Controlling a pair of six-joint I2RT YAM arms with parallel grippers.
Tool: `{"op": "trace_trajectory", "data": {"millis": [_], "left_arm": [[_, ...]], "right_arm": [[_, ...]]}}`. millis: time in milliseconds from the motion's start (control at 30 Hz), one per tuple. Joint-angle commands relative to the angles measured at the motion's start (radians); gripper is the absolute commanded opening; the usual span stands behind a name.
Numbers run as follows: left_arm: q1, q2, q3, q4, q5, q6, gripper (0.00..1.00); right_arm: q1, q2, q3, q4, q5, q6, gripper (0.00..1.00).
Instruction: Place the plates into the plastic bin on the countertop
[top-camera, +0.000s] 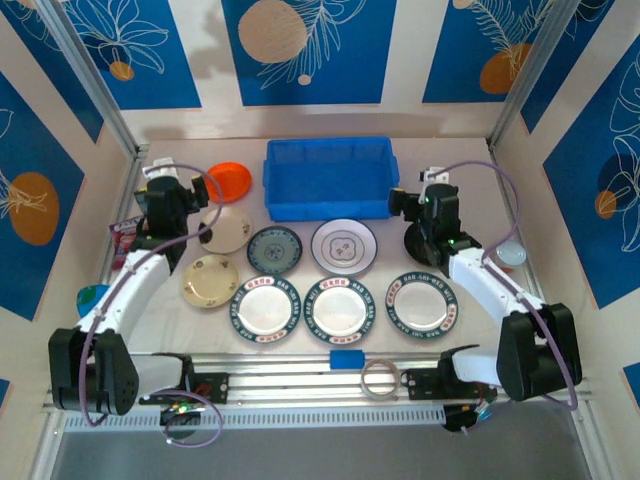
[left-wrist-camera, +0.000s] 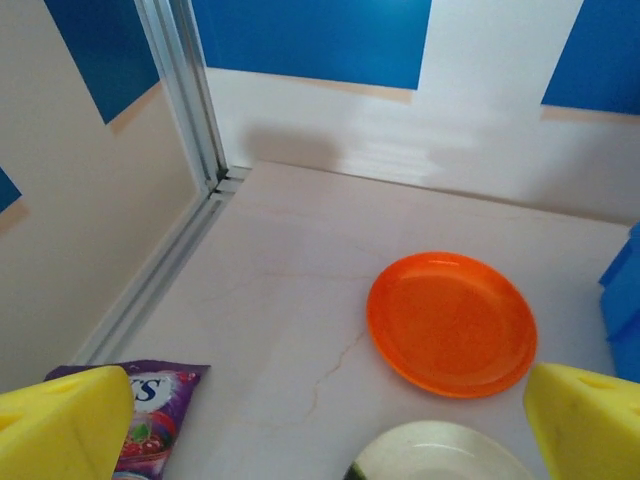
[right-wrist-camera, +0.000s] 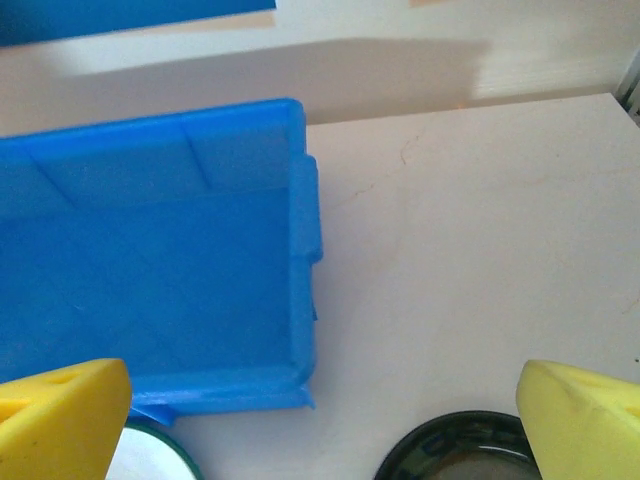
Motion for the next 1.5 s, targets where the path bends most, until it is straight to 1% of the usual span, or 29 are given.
{"op": "trace_trajectory", "data": {"millis": [0, 100, 200, 333, 433, 567, 633, 733, 767, 800, 900, 967, 1100, 1467], "left_arm": [[-0.006, 0.020, 0.118, -0.285, 0.067, -0.097, 1.00], [-0.006, 0.041, 0.176, -0.325, 0.127, -0.124, 1.00], [-0.003, 0.076, 0.243, -0.351, 0.164, -0.143, 1.00], [0.009, 0.167, 0.344, -0.380, 0.225, -0.155, 0.93], [0.035, 0.237, 0.386, -0.354, 0.274, -0.178, 0.89], [0.109, 0.341, 0.433, -0.294, 0.396, -0.249, 0.78], [0.150, 0.410, 0.464, -0.264, 0.472, -0.291, 0.73], [0.196, 0.512, 0.513, -0.220, 0.588, -0.335, 0.60], [0.208, 0.549, 0.528, -0.206, 0.632, -0.338, 0.52], [0.217, 0.587, 0.555, -0.209, 0.658, -0.342, 0.50], [0.229, 0.669, 0.608, -0.237, 0.662, -0.339, 0.50], [0.229, 0.705, 0.626, -0.247, 0.652, -0.325, 0.51], [0.237, 0.761, 0.642, -0.253, 0.637, -0.310, 0.51], [0.256, 0.842, 0.604, -0.207, 0.640, -0.320, 0.39]], "right_arm": [[0.076, 0.023, 0.149, -0.265, 0.098, 0.104, 0.99], [0.162, 0.081, 0.268, -0.359, 0.074, 0.090, 0.99], [0.217, 0.131, 0.379, -0.435, -0.018, 0.091, 1.00], [0.227, 0.213, 0.521, -0.518, -0.178, 0.134, 0.95], [0.224, 0.256, 0.592, -0.532, -0.273, 0.150, 0.92], [0.200, 0.312, 0.673, -0.551, -0.391, 0.169, 0.88], [0.194, 0.342, 0.711, -0.559, -0.432, 0.164, 0.89], [0.191, 0.372, 0.744, -0.566, -0.448, 0.155, 0.91], [0.190, 0.379, 0.747, -0.563, -0.448, 0.153, 0.92], [0.188, 0.387, 0.746, -0.557, -0.450, 0.153, 0.93], [0.179, 0.411, 0.745, -0.551, -0.461, 0.177, 0.93], [0.171, 0.422, 0.735, -0.543, -0.474, 0.197, 0.93], [0.160, 0.442, 0.739, -0.552, -0.478, 0.211, 0.92], [0.157, 0.473, 0.761, -0.575, -0.466, 0.218, 0.92]]}}
